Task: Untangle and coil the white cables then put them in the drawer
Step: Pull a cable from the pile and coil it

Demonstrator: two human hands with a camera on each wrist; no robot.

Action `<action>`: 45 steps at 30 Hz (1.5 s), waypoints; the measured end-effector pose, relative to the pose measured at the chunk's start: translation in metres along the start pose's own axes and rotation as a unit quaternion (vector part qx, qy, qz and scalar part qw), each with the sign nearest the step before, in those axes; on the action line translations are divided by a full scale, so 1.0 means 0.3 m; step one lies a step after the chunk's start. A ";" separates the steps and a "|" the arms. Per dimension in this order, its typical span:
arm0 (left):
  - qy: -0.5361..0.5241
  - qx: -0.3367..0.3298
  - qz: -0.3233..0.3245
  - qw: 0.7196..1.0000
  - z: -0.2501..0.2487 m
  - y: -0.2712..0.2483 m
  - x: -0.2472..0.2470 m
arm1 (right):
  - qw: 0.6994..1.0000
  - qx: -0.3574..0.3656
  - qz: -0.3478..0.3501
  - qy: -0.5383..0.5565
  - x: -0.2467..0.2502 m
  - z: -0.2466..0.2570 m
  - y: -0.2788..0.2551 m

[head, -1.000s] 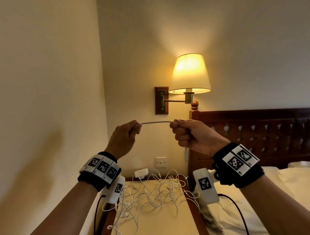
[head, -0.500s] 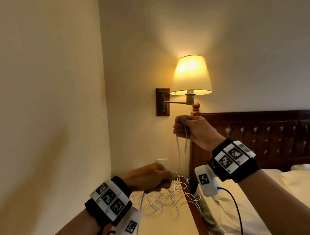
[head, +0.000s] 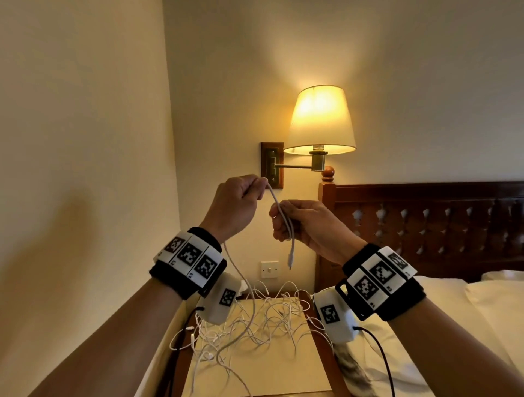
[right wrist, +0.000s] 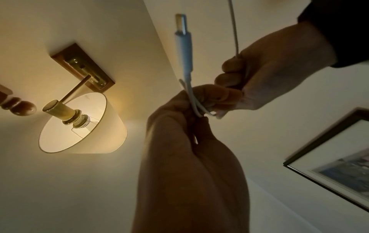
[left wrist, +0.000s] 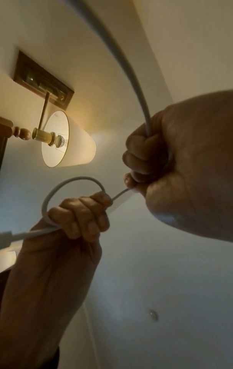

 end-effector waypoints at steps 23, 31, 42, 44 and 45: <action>0.058 0.008 0.302 0.952 0.086 -0.292 -0.208 | 0.998 0.012 -0.060 0.008 0.095 0.026 0.038; 0.041 -0.107 0.130 0.985 -0.063 -0.148 -0.070 | 0.995 0.039 -0.001 -0.087 0.052 -0.008 0.005; 0.099 -0.102 0.006 0.990 0.059 -0.045 -0.051 | 1.000 -0.006 0.009 0.007 0.002 -0.041 -0.011; 0.100 -0.101 0.005 0.990 0.077 -0.047 -0.058 | 0.998 -0.036 0.013 0.048 -0.004 -0.045 -0.009; 0.096 -0.097 0.004 0.991 0.086 -0.050 -0.063 | 0.996 -0.052 0.009 0.073 -0.006 -0.046 -0.009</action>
Point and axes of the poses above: each hand's wrist, its own y-axis towards the middle knuckle, its own x-axis out of the back of the hand, z = x × y, the point moved 5 cm from there along y, towards the middle knuckle, and after that the axes turned 14 degrees about x, right-handed, at the moved point
